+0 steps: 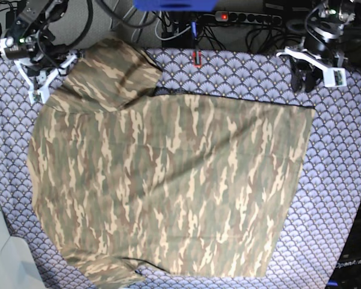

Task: Fold the T-shirt properly
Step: 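Move both grippers down toward the shoulder corners of the camouflage shirt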

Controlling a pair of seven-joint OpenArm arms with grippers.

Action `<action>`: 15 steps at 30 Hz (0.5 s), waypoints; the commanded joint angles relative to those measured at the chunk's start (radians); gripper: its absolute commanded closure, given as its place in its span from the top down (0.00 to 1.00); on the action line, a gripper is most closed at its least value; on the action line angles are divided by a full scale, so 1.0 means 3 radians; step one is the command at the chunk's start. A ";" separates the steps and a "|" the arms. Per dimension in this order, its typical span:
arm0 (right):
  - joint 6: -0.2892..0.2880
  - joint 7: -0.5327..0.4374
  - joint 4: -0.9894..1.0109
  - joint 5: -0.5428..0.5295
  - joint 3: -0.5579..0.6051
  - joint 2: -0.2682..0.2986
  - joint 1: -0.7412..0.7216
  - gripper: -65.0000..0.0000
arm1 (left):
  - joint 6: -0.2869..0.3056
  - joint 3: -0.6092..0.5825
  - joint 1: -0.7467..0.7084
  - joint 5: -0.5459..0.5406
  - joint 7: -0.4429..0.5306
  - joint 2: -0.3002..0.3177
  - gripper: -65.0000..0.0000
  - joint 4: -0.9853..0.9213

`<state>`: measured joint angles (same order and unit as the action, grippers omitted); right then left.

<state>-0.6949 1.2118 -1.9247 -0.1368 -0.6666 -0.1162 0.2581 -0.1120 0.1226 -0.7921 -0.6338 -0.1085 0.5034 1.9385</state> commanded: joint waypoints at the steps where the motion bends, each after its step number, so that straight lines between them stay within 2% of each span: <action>1: -0.0011 0.0029 -0.0052 -0.0027 -0.0005 0.0027 -0.0019 0.41 | 0.0002 0.0028 -0.0032 -0.0002 0.0078 -0.0034 0.29 0.0062; 6: -0.0011 0.0183 -0.0062 -0.0033 -0.0005 0.0037 -0.0019 0.55 | 0.0002 0.0039 -0.0073 0.0008 0.0078 -0.0090 0.29 0.0062; 12: -0.0011 0.0198 -0.0062 -0.0068 -0.0005 0.0016 -0.0055 0.57 | 0.0002 0.0039 -0.0063 0.0008 0.0078 -0.0095 0.29 0.0062; 15: -0.0011 0.0214 -0.0062 -0.0391 0.0000 0.0016 -0.0060 0.57 | 0.0002 0.0039 -0.0057 0.0003 0.0078 -0.0095 0.29 0.0062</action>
<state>-0.6952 1.2831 -1.9244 -0.2520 -0.6662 -0.1169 0.2466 -0.1158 0.1284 -0.8047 -0.6334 -0.1089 0.4675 1.9385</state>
